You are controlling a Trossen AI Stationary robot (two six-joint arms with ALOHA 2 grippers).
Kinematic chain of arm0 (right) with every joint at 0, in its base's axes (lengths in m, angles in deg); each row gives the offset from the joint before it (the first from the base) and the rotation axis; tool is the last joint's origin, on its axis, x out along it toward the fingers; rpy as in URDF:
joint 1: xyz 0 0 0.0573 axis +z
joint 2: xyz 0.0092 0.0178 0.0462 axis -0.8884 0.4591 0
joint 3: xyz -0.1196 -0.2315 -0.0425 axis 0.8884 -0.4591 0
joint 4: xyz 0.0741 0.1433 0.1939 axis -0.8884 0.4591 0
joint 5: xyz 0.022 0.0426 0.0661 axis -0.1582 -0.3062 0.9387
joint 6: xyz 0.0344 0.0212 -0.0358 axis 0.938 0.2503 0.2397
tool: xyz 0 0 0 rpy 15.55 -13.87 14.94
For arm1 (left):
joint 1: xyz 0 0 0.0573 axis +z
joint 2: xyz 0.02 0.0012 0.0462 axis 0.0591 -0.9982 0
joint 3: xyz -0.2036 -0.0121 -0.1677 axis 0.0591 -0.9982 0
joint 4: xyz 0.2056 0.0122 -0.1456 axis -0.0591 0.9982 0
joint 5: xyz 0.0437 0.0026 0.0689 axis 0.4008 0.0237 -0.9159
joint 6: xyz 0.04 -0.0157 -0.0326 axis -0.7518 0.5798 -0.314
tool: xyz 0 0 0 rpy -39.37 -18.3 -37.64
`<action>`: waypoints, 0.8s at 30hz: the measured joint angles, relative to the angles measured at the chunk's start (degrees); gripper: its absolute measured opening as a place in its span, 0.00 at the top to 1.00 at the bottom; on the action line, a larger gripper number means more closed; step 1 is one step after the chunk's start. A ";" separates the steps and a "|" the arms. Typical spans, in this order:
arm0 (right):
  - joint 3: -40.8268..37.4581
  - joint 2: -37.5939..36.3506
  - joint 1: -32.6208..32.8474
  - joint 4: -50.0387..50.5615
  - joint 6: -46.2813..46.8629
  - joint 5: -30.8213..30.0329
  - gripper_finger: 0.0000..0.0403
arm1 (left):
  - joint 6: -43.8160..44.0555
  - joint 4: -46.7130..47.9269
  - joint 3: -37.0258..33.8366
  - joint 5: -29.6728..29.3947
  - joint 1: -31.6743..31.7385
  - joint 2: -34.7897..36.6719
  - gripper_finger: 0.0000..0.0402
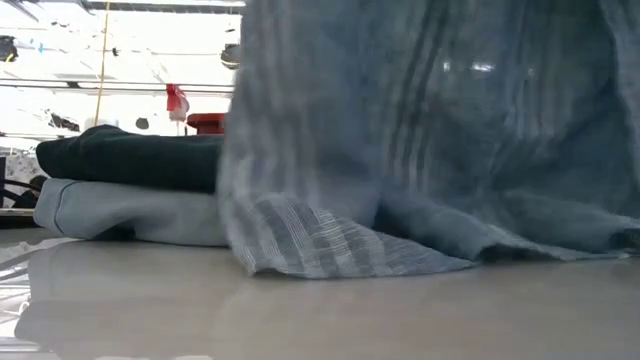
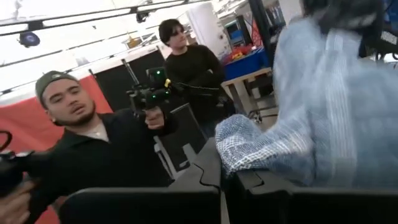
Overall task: Fold laundry
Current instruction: Fold the blue shirt from the red laundry bin
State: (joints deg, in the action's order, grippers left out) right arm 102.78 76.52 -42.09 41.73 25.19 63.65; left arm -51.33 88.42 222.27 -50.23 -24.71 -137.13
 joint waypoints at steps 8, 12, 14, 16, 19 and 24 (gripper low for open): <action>-0.02 -1.85 0.00 -11.61 -13.30 0.80 0.94 | 2.06 -13.89 1.07 2.47 -3.81 -8.82 1.00; -0.02 -1.97 -0.14 -21.68 -24.76 -0.89 0.94 | 1.74 -28.98 1.13 7.20 -2.72 -8.99 1.00; -0.02 -1.49 -0.51 -24.30 -30.00 -4.55 0.94 | -0.31 -30.32 1.09 6.47 -1.90 -7.78 1.00; 0.00 -0.87 -1.31 -24.80 -32.94 -10.15 0.94 | -1.20 -29.06 1.04 4.49 -1.22 -6.36 1.00; 0.00 -0.34 -3.62 -18.68 -33.92 -18.48 0.94 | -2.25 -21.62 1.07 0.33 -0.88 -3.25 1.00; -0.57 0.97 -11.40 -2.25 -26.56 -23.21 0.94 | -4.21 -0.11 1.09 -15.47 -0.31 3.02 1.00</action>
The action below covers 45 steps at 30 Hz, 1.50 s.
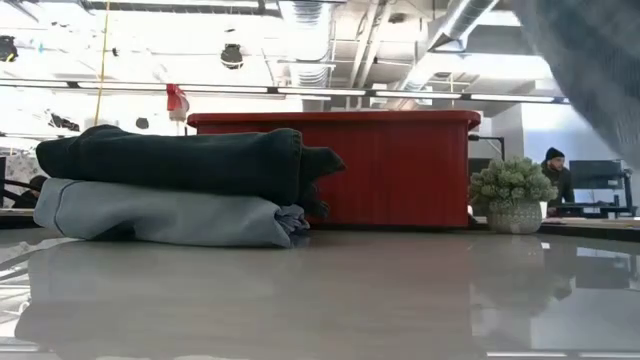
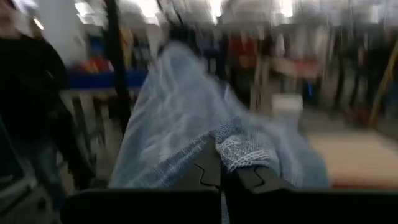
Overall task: Fold laundry
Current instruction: Fold the blue shirt from the red laundry bin
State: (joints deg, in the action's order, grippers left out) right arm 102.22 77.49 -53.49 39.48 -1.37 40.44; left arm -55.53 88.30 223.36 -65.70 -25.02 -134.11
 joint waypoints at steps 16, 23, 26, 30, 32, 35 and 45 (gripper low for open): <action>-32.68 4.73 -35.70 -1.85 8.09 30.93 0.95 | 30.88 61.58 -29.98 -17.83 12.24 25.30 1.00; -33.48 16.09 -39.01 -8.87 6.87 32.22 0.94 | 42.12 61.40 -51.26 -13.85 16.42 40.21 1.00; -31.15 20.91 -40.19 -9.69 6.61 31.15 0.94 | 45.25 60.93 -58.41 -13.71 18.15 44.47 1.00; -26.34 26.87 -41.29 -12.82 9.06 26.05 0.94 | 46.12 57.82 -65.15 -13.71 20.82 47.54 1.00; -22.72 29.56 -42.24 -13.85 10.37 22.74 0.93 | 45.30 55.23 -67.18 -14.26 22.47 48.13 1.00; -16.43 34.24 -43.98 -13.69 11.54 16.16 0.91 | 42.18 50.59 -68.58 -14.69 24.94 47.66 1.00; 3.52 46.35 -48.38 1.05 10.39 17.94 0.65 | 37.94 48.55 -68.72 -14.06 34.43 44.40 1.00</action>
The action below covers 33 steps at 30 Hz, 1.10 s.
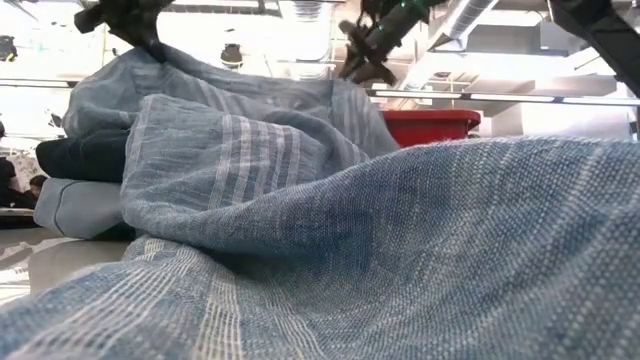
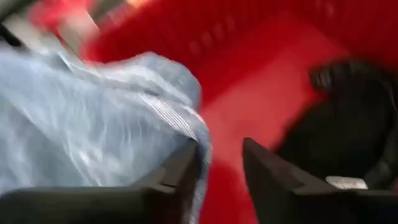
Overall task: Fold laundry
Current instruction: Fold the blue shirt from the red laundry bin
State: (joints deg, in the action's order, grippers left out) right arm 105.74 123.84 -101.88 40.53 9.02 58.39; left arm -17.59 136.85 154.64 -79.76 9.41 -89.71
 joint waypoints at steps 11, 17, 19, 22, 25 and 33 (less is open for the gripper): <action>-1.14 -6.30 -1.43 14.35 -5.74 -7.68 0.31 | -8.24 -0.68 0.02 10.60 10.03 -0.73 0.91; -1.06 -12.45 6.56 28.57 -5.29 1.62 0.30 | -12.57 3.61 0.92 18.84 14.07 -0.74 0.69; -2.42 -15.28 12.46 30.77 -4.25 -0.55 0.30 | -13.40 6.44 2.56 19.06 14.91 -0.74 0.63; -8.66 -21.16 23.07 27.69 1.51 -8.18 0.30 | -14.93 10.48 6.19 17.92 15.58 -0.74 0.55; -19.78 -28.35 34.49 21.36 9.43 -17.51 0.30 | -17.54 10.20 10.92 18.97 15.67 -0.68 0.51; -60.63 -46.06 59.19 -7.07 40.89 -30.03 0.30 | -30.87 -9.19 11.42 41.13 9.49 -8.51 0.52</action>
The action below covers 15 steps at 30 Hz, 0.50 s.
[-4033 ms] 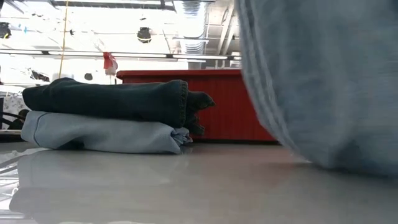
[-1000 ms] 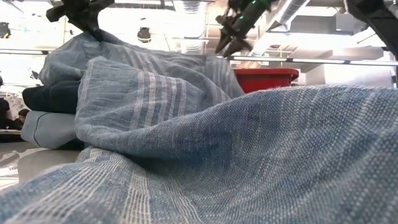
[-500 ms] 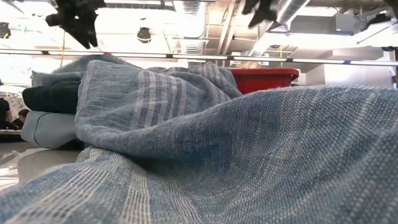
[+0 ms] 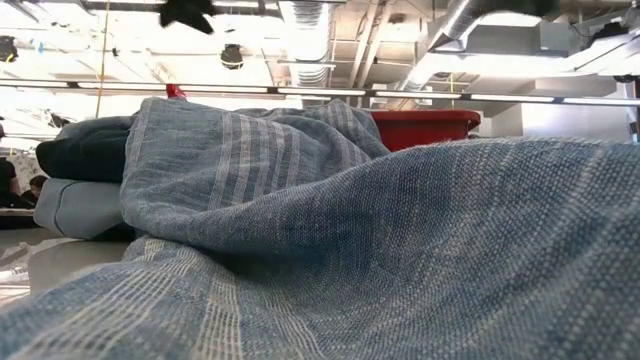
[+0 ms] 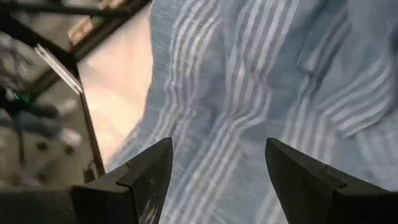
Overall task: Fold laundry
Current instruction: Fold the blue shirt from the red laundry bin
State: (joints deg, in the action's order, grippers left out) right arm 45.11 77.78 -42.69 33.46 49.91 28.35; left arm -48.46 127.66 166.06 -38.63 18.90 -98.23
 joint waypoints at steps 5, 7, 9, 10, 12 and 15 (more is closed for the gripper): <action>-13.36 -3.26 9.04 -8.47 11.03 -7.09 0.30 | 8.52 -12.18 0.06 6.00 -1.27 -13.73 0.52; -15.43 -3.85 11.44 -8.62 13.32 -9.08 0.30 | 13.97 -14.64 1.31 6.92 -0.01 -18.86 0.52; -16.46 -3.99 13.35 -8.16 14.02 -9.89 0.30 | 17.87 -15.02 2.58 6.65 1.73 -23.20 0.52; -16.73 -3.74 14.18 -7.50 13.96 -9.87 0.30 | 20.11 -15.95 3.26 6.30 2.72 -24.94 0.52; -17.16 -3.47 15.53 -7.04 13.59 -10.09 0.30 | 23.57 -18.72 4.16 8.02 4.46 -27.98 0.52; -17.77 -3.98 16.53 -6.34 12.78 -11.02 0.30 | 27.43 -22.50 4.91 11.42 5.86 -31.87 0.52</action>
State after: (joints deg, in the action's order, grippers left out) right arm 27.33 73.80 -26.16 27.13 62.69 17.34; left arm -21.03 105.16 170.97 -27.21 24.77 -130.10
